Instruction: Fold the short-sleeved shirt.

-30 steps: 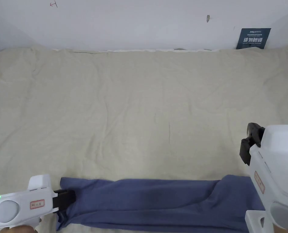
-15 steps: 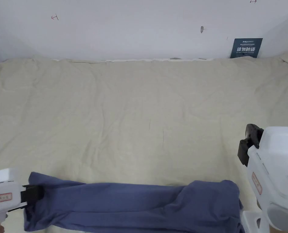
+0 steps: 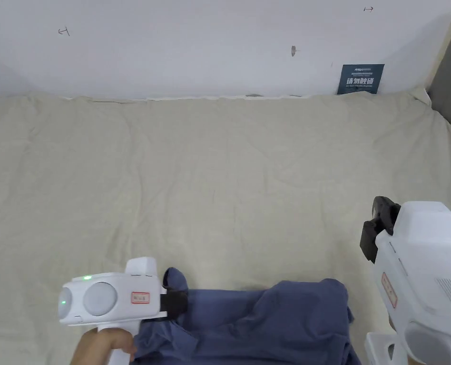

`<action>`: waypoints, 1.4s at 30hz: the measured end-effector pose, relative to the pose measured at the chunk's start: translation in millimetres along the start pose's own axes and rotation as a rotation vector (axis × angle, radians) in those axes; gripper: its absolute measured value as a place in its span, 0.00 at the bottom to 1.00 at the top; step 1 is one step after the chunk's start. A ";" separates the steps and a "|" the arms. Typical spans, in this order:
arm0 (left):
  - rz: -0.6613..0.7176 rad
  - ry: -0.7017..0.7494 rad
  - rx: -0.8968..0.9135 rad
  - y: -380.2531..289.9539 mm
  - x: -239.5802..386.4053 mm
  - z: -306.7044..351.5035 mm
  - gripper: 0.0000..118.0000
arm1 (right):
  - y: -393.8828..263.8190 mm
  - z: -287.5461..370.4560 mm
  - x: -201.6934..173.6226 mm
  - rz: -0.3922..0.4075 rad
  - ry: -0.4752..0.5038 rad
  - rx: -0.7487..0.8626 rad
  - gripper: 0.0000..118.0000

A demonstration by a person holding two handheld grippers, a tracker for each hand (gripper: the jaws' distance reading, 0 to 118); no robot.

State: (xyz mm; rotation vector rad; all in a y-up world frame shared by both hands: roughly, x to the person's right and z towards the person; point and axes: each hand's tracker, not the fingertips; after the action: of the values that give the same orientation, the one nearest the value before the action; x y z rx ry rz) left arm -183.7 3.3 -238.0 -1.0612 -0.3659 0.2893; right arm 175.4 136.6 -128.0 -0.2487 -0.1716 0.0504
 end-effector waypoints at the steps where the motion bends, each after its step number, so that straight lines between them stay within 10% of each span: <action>1: 0.003 0.003 -0.017 -0.5 2.1 -8.8 0.07 | -0.2 0.2 1.5 0.003 -0.005 -0.001 0.01; 5: -0.005 0.043 -0.047 -5.6 11.6 -29.4 0.16 | -0.9 0.9 6.7 0.012 -0.016 -0.005 0.01; 8: 0.029 0.007 -0.045 -8.2 13.0 -28.7 0.86 | -1.7 1.1 8.9 0.007 -0.022 -0.010 0.01; 10: 0.050 -0.011 -0.003 -10.0 13.9 -19.3 1.00 | -2.0 0.7 9.8 0.006 -0.023 -0.013 0.01; 18: 0.092 0.090 0.367 -13.1 2.9 49.7 0.82 | -0.5 -0.6 7.9 0.006 -0.009 -0.013 0.01; 23: -0.029 0.344 0.481 -25.0 -5.4 61.0 0.02 | 0.5 -1.5 5.8 0.009 0.005 -0.011 0.01; 42: -0.231 0.216 0.090 -89.1 64.1 -70.4 0.00 | -9.3 -0.6 28.0 -0.001 -0.036 -0.048 0.01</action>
State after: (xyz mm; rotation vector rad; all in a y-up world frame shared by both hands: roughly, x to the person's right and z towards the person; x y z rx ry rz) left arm -90.9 -67.6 -180.1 -0.9411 -0.2750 -0.0162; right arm 203.3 129.4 -121.8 -0.2961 -0.2088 0.0498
